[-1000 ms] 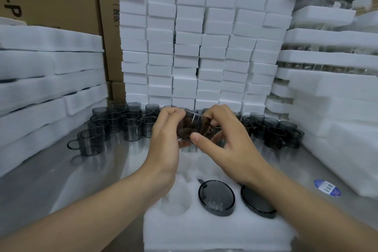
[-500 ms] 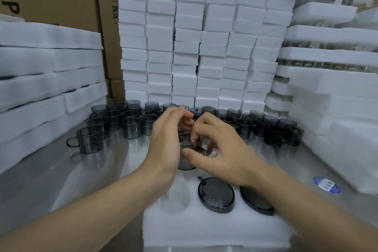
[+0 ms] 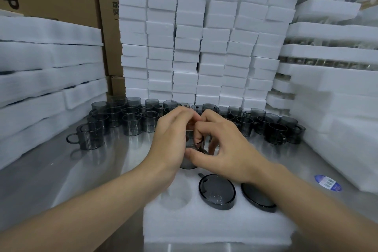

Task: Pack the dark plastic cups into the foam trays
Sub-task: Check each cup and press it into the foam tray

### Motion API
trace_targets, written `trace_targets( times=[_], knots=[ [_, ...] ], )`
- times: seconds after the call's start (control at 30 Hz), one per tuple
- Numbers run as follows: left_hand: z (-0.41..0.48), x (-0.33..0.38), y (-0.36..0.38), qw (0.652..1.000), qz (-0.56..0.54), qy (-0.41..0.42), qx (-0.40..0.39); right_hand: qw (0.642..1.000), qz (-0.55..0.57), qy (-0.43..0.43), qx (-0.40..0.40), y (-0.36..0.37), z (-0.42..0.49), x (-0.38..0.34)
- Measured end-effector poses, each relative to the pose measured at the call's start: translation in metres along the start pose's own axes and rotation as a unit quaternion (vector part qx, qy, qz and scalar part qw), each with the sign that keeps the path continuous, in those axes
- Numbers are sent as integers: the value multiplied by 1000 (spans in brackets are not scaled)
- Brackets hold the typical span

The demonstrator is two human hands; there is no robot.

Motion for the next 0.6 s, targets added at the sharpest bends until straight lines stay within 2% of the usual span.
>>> trace_targets(
  times=[0.6],
  knots=[
    [4,-6,3,999,37,-11,-20,1000,-12,14,-10,3,1,2]
  ],
)
Point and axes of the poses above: each hand's wrist, its own z-axis towards the middle knuckle, its own y-axis out of the palm, x = y × z, the point moved 4 cm from there along z, towards the middle knuckle, and after that the axes turned 11 degrees about z, right-handed, at the moved point
